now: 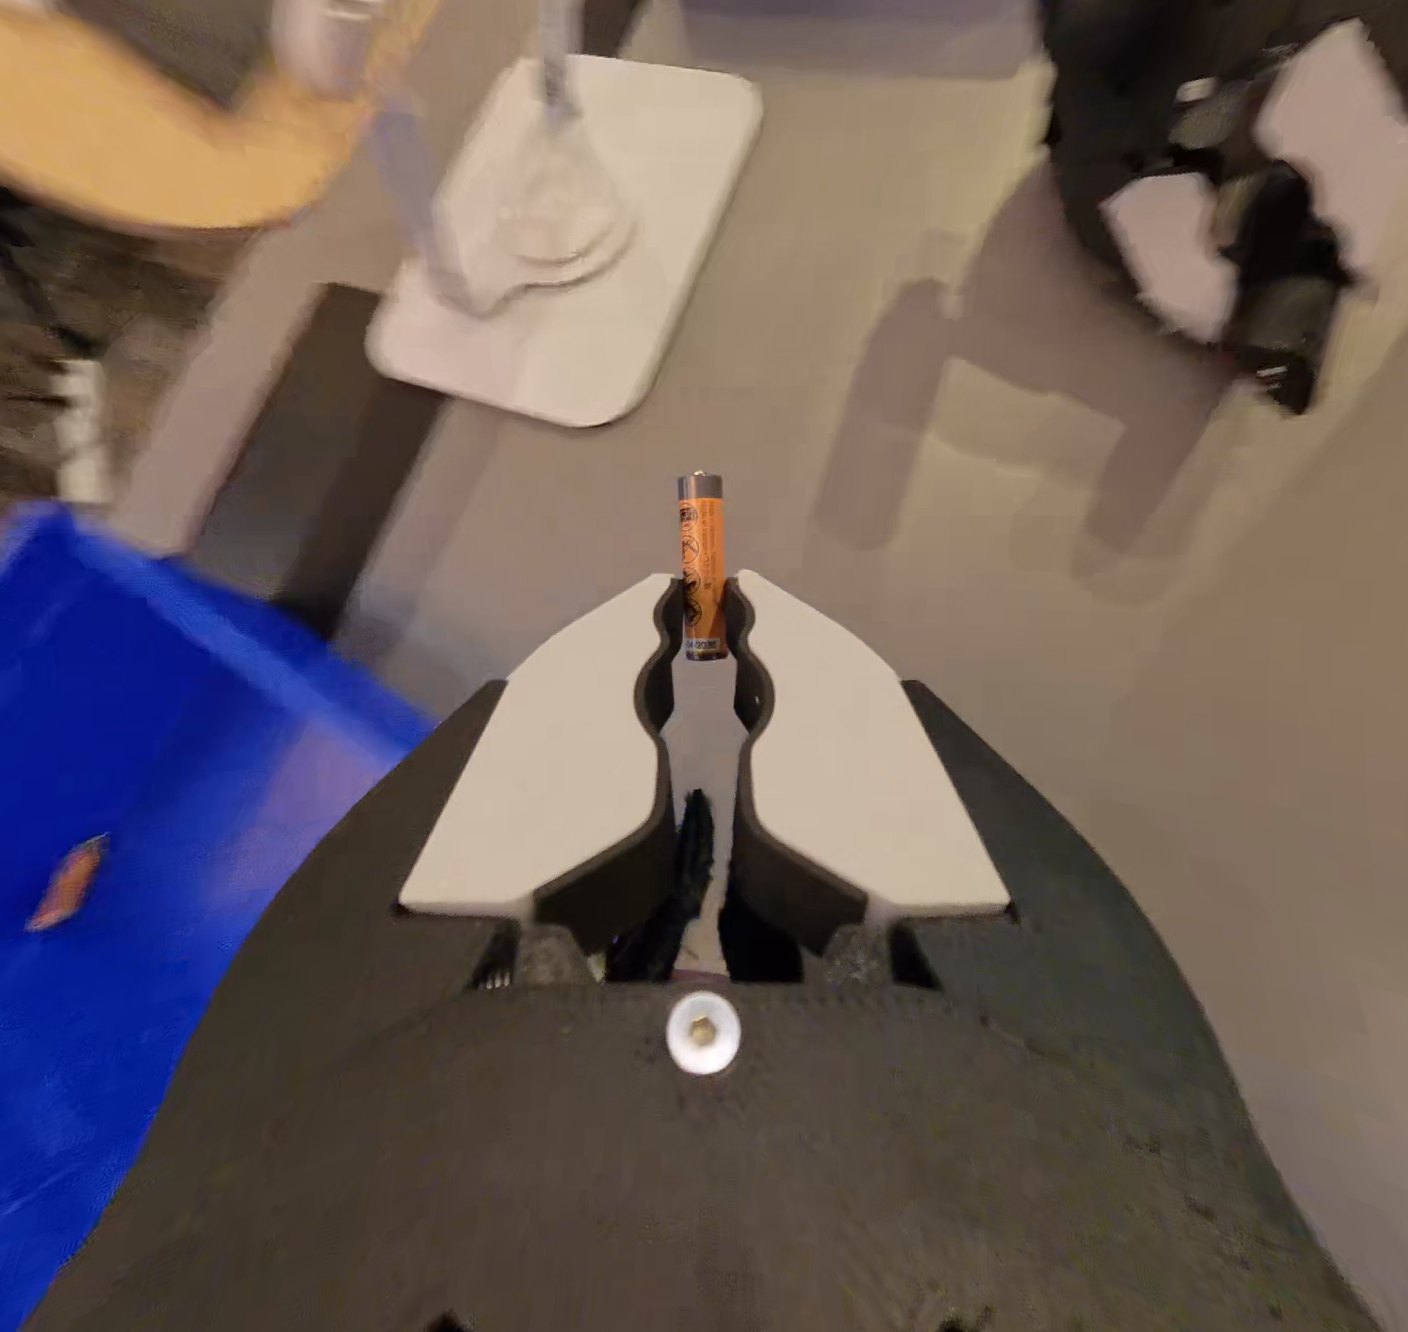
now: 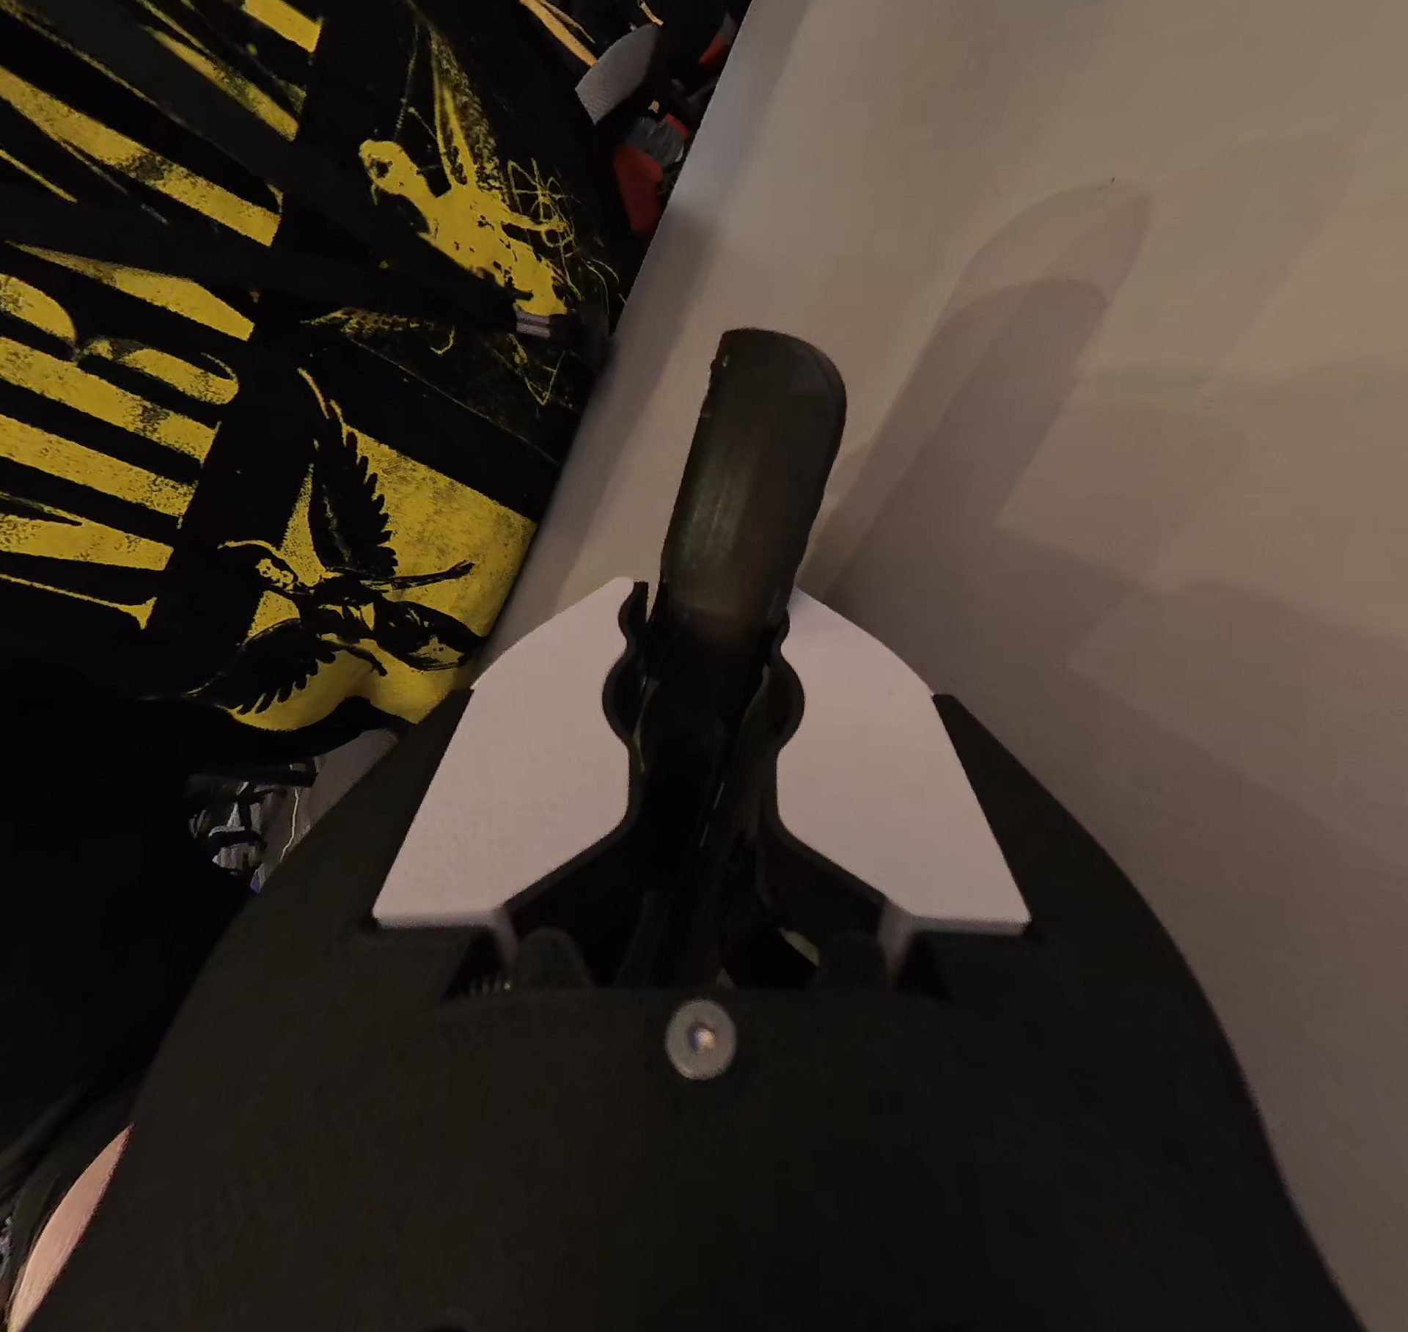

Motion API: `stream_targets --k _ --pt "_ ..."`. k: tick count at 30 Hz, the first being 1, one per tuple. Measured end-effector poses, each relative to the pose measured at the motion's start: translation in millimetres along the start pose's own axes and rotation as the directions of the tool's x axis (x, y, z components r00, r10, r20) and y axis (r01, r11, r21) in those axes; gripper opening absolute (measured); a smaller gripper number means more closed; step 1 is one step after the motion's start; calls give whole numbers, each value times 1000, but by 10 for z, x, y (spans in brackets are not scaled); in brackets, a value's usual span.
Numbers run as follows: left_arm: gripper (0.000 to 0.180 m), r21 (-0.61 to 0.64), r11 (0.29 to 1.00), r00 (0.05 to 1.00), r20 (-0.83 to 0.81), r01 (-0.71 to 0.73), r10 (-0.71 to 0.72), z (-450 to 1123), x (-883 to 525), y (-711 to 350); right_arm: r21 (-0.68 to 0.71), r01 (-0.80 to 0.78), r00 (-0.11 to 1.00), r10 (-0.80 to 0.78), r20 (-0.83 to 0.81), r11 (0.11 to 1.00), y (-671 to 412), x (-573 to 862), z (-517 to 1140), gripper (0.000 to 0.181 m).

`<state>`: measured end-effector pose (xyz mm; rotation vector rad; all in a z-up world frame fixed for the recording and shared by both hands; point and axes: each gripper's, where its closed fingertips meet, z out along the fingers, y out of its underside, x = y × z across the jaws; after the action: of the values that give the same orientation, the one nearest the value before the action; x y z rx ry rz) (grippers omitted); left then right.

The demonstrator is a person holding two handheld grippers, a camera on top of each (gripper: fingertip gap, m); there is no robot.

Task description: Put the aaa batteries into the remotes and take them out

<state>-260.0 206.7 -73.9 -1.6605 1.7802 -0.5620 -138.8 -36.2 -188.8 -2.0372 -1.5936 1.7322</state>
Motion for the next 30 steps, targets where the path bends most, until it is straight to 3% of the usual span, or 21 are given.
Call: stream_targets --k 7,13,18,21,25,27,30 --pt "11 -63 998 966 -254 26 -42 1049 1109 204 14 5 1000 -5 4 1000 -11 -9 -18 29" --pt "11 -170 979 952 -300 -115 60 1370 1490 274 -8 -40 998 39 -46 999 10 87 -3 29" --pt "39 -142 987 947 -319 -77 28 1386 1579 209 -21 -48 997 46 -54 999 25 102 9 30" --pt "43 -77 997 970 -243 -22 3 1175 1430 118 -28 -55 997 53 -59 998 34 112 15 30" --pt "46 35 998 998 31 48 -49 491 868 136 -47 -85 993 81 -81 995 49 162 36 30" --pt "49 113 988 972 194 109 -130 52 479 233 -23 -112 990 109 -91 993 18 196 27 30" --pt "53 104 970 900 364 217 -241 -304 -6 682 -13 -126 988 125 -93 992 1 214 23 29"
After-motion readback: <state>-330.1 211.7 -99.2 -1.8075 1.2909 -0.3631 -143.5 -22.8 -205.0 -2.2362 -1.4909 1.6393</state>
